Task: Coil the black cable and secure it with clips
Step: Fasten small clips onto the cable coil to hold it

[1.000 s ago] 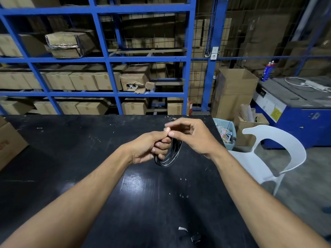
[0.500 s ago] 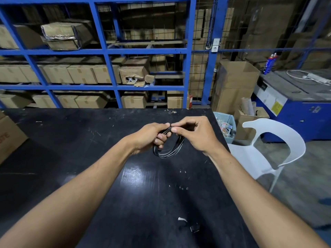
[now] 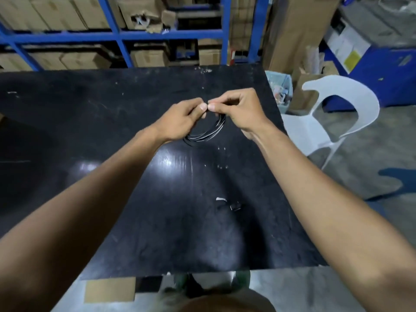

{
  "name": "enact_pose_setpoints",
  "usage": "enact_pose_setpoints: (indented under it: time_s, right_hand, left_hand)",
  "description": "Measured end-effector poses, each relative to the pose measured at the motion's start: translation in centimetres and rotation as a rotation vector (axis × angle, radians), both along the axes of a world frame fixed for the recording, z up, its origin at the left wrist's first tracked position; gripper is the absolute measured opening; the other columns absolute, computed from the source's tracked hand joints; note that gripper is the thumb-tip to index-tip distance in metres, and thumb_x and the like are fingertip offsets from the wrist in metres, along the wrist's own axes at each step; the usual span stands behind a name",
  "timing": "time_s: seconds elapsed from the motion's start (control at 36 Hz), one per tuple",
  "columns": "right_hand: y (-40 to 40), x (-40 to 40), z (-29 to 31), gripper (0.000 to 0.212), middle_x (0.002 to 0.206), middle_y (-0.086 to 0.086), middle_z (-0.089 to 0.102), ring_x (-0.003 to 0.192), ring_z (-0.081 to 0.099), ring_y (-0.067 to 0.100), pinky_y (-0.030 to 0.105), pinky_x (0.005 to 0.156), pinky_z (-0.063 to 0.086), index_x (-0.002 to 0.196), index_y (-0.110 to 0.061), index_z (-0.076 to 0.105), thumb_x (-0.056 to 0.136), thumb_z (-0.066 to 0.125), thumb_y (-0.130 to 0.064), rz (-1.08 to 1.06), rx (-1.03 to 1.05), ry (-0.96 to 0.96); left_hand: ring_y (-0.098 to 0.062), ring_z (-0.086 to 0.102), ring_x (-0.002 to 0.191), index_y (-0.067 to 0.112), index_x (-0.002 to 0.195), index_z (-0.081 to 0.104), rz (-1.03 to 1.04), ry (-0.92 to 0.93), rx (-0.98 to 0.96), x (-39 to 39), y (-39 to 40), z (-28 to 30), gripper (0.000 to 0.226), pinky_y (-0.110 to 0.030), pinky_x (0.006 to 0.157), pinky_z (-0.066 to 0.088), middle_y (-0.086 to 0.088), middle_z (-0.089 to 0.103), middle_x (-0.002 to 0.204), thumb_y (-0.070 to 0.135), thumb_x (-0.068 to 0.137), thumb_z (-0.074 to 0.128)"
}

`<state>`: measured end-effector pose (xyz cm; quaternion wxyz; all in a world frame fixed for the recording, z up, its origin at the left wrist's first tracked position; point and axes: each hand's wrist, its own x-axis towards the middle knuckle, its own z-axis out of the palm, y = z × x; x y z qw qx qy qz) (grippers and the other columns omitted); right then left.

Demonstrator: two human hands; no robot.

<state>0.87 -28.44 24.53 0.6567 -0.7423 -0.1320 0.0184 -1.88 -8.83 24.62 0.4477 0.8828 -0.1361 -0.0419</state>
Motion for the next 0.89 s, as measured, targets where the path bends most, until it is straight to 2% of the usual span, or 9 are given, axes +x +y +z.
enact_pose_setpoints:
  time_s: [0.17, 0.25, 0.33, 0.39, 0.44, 0.56, 0.67, 0.75, 0.89]
  right_hand:
    - [-0.8, -0.8, -2.5, 0.019, 0.078, 0.009, 0.075, 0.057, 0.063, 0.009, 0.018, 0.062, 0.05, 0.099, 0.011, 0.079, 0.081, 0.084, 0.005, -0.01, 0.014, 0.117]
    - [-1.5, -1.2, -4.5, 0.017, 0.087, 0.009, 0.078, 0.071, 0.07, 0.012, 0.02, 0.072, 0.053, 0.106, 0.005, 0.079, 0.09, 0.078, -0.001, -0.002, 0.066, 0.198]
    - [-2.7, -1.7, -7.6, 0.015, 0.093, 0.004, 0.079, 0.072, 0.069, -0.003, 0.014, 0.07, 0.051, 0.111, -0.006, 0.079, 0.099, 0.07, -0.009, -0.038, 0.062, 0.264]
    - [-3.6, -2.5, -10.6, 0.013, 0.08, -0.007, 0.075, 0.067, 0.067, -0.003, 0.02, 0.073, 0.052, 0.102, -0.006, 0.081, 0.098, 0.069, -0.007, -0.102, -0.223, 0.193]
    - [-4.3, -4.1, -13.7, 0.016, 0.084, -0.003, 0.08, 0.082, 0.075, 0.014, 0.031, 0.085, 0.057, 0.091, -0.012, 0.081, 0.092, 0.066, -0.006, -0.101, -0.583, 0.115]
    - [-4.1, -8.5, -18.9, 0.018, 0.103, 0.005, 0.074, 0.105, 0.07, 0.032, 0.035, 0.091, 0.052, 0.094, -0.019, 0.076, 0.083, 0.064, -0.01, 0.259, -1.041, 0.028]
    - [-3.3, -11.3, -23.0, 0.023, 0.11, 0.003, 0.062, 0.115, 0.059, 0.027, 0.039, 0.098, 0.038, 0.105, -0.023, 0.073, 0.084, 0.067, -0.016, 0.416, -1.188, -0.102]
    - [-2.9, -11.8, -24.6, 0.035, 0.118, 0.007, 0.057, 0.119, 0.056, 0.03, 0.043, 0.102, 0.037, 0.119, -0.018, 0.072, 0.084, 0.069, -0.018, 0.424, -1.304, -0.144]
    - [-2.6, -11.3, -25.5, 0.039, 0.128, 0.009, 0.057, 0.123, 0.055, 0.031, 0.045, 0.103, 0.037, 0.122, -0.014, 0.07, 0.084, 0.069, -0.014, 0.389, -1.392, -0.176]
  left_hand:
    - [-0.004, 0.037, 0.055, 0.023, 0.081, 0.047, 0.006, 0.195, -0.144, -0.7, -1.5, -3.0, 0.035, -0.016, 0.051, 0.035, 0.003, 0.04, 0.071, 0.031, 0.115, 0.039]
    - [-0.008, 0.036, 0.057, 0.023, 0.081, 0.044, 0.005, 0.209, -0.115, -0.9, -1.9, -4.3, 0.035, -0.018, 0.05, 0.033, 0.003, 0.039, 0.07, 0.028, 0.115, 0.038]
    - [-0.009, 0.035, 0.055, 0.021, 0.078, 0.041, 0.033, 0.214, -0.103, -1.1, -1.8, -5.7, 0.037, -0.019, 0.049, 0.031, 0.002, 0.039, 0.068, 0.023, 0.115, 0.037]
    - [-0.006, 0.034, 0.052, 0.022, 0.076, 0.04, 0.062, 0.233, -0.108, -1.5, -1.3, -6.8, 0.039, -0.023, 0.049, 0.03, 0.003, 0.038, 0.066, 0.023, 0.115, 0.036]
    - [-0.009, 0.035, 0.052, 0.022, 0.074, 0.039, 0.081, 0.238, -0.082, -1.8, -0.7, -7.8, 0.039, -0.031, 0.052, 0.032, 0.004, 0.039, 0.064, 0.031, 0.112, 0.037]
    - [-0.015, 0.035, 0.055, 0.022, 0.075, 0.039, 0.113, 0.269, -0.109, -2.7, 0.5, -9.7, 0.036, -0.032, 0.055, 0.033, 0.005, 0.039, 0.064, 0.044, 0.103, 0.039]
    - [-0.013, 0.033, 0.055, 0.024, 0.073, 0.038, 0.145, 0.331, -0.17, -3.6, 1.4, -11.0, 0.038, -0.032, 0.056, 0.032, 0.014, 0.038, 0.059, 0.044, 0.105, 0.041]
    - [-0.007, 0.033, 0.052, 0.022, 0.077, 0.039, 0.167, 0.373, -0.215, -4.0, 1.8, -11.7, 0.039, -0.033, 0.054, 0.029, 0.018, 0.041, 0.053, 0.03, 0.115, 0.037]
    - [-0.004, 0.027, 0.051, 0.02, 0.083, 0.04, 0.197, 0.437, -0.335, -4.6, 2.3, -12.3, 0.034, -0.02, 0.047, 0.025, 0.018, 0.035, 0.057, 0.026, 0.116, 0.035]
